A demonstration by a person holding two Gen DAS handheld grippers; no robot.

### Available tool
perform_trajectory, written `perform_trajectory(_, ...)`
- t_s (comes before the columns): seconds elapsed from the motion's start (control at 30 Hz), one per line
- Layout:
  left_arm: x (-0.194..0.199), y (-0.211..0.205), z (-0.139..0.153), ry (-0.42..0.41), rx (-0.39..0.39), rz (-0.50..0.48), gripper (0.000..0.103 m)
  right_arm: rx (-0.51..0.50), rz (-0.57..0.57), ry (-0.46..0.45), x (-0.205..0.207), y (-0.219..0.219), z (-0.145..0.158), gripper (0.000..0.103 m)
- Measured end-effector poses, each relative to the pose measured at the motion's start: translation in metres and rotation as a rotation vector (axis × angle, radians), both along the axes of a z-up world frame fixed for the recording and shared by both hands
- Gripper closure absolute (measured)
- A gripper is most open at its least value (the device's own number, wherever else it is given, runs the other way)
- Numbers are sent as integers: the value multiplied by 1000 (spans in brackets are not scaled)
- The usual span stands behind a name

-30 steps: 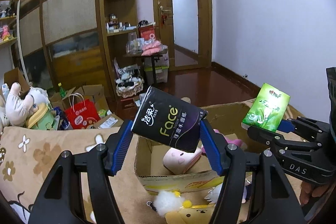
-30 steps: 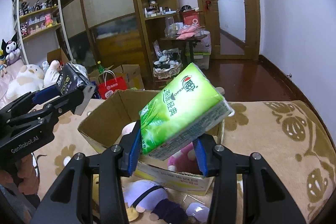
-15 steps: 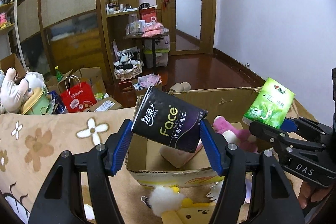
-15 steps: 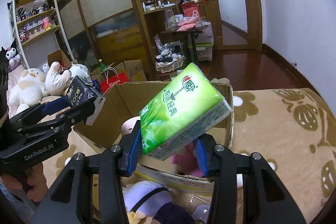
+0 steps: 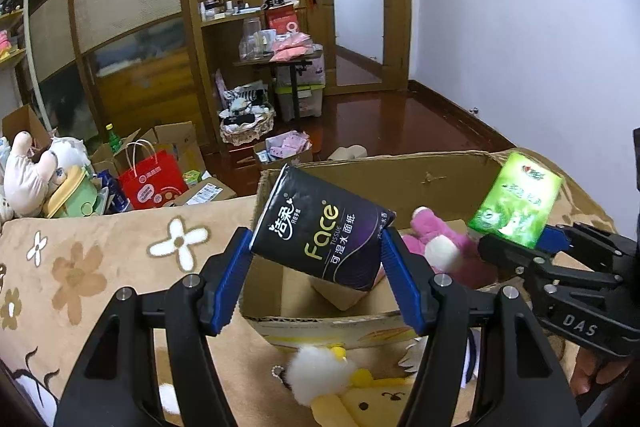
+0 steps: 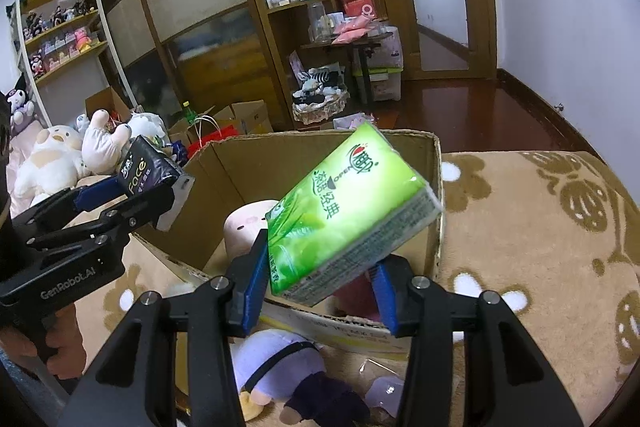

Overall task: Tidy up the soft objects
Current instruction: 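Open both tools to drop the tissue packs into the box, then withdraw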

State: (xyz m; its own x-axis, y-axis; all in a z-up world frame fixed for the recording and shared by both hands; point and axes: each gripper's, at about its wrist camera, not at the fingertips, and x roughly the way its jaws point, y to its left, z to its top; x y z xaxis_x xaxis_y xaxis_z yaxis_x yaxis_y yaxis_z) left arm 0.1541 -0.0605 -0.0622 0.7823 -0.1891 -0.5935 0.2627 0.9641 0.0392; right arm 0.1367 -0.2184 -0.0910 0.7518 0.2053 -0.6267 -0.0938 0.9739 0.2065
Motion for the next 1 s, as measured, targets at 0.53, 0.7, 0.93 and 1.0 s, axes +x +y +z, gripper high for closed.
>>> perform_trajectory(0.53,-5,-7,-4,46,9,-30,21,-22,18,10,-10,0,0,34)
perform_trajectory(0.7,-11,-6,-5,66,34,-18,19,-33,14,3,-20,1,5,19)
perform_trajectory(0.93,-34,-4,3,47,69,4,7,-43,6,-10,-39,5,14,8)
perform_trajectory(1.0,-42,-2,7,43,69,1,7,-48,-1,-16,-44,6,18,1)
